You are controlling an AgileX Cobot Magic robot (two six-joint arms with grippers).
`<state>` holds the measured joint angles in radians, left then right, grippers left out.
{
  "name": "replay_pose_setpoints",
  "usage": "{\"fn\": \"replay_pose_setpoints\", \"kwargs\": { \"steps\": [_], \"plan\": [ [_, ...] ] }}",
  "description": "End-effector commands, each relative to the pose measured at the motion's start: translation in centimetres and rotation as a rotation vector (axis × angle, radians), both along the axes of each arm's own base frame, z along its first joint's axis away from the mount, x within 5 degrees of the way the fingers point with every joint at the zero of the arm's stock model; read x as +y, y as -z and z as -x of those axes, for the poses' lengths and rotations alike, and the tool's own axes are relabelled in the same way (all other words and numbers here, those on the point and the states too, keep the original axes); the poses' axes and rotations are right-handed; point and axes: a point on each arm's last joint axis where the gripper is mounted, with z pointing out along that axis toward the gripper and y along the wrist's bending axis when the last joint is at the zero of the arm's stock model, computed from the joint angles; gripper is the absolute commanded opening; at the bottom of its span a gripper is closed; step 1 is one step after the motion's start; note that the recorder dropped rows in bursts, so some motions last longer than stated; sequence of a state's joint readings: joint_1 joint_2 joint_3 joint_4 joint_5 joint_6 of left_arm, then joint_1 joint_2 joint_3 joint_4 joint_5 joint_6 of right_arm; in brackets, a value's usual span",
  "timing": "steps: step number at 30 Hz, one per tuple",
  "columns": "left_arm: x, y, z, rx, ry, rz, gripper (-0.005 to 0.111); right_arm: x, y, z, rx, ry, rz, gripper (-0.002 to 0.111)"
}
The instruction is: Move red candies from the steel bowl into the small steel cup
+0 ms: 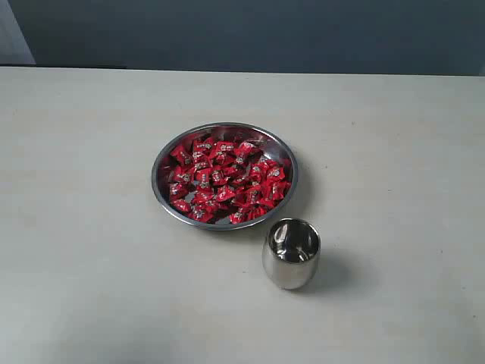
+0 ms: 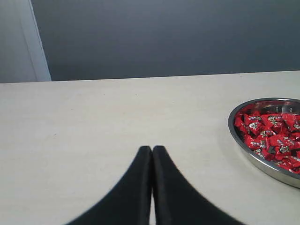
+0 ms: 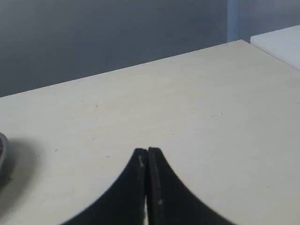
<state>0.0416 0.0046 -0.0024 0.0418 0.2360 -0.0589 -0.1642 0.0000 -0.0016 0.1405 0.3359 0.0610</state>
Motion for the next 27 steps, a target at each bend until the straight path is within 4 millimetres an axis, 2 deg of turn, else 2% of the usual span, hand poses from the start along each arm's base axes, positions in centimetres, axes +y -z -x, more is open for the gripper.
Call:
{"fn": "replay_pose_setpoints", "kwargs": {
  "steps": [1, 7, 12, 13, 19, 27],
  "plan": [
    [0.0, 0.0, 0.0, -0.006, 0.006, 0.002, 0.000, -0.4, -1.3, -0.2, -0.132, 0.022, 0.106, -0.001],
    [0.0, 0.0, 0.0, -0.006, 0.006, 0.002, 0.000, -0.7, -4.9, 0.2, -0.543, 0.083, 0.053, -0.001],
    [0.0, 0.0, 0.0, -0.006, 0.006, 0.002, 0.000, -0.9, -6.2, 0.8, -0.701, 0.106, 0.072, -0.001],
    [0.0, 0.0, 0.0, -0.006, 0.006, 0.002, 0.000, -0.9, -6.3, 0.9, -0.727, 0.108, 0.029, -0.001],
    [0.0, 0.0, 0.0, -0.006, 0.006, 0.002, 0.000, -1.1, -6.2, 0.9, -0.780, 0.083, -0.395, -0.001],
    [0.0, 0.0, 0.0, -0.006, 0.006, 0.002, 0.000, -1.1, -6.3, 1.0, -0.798, 0.076, -0.455, -0.001]
  ]
}}
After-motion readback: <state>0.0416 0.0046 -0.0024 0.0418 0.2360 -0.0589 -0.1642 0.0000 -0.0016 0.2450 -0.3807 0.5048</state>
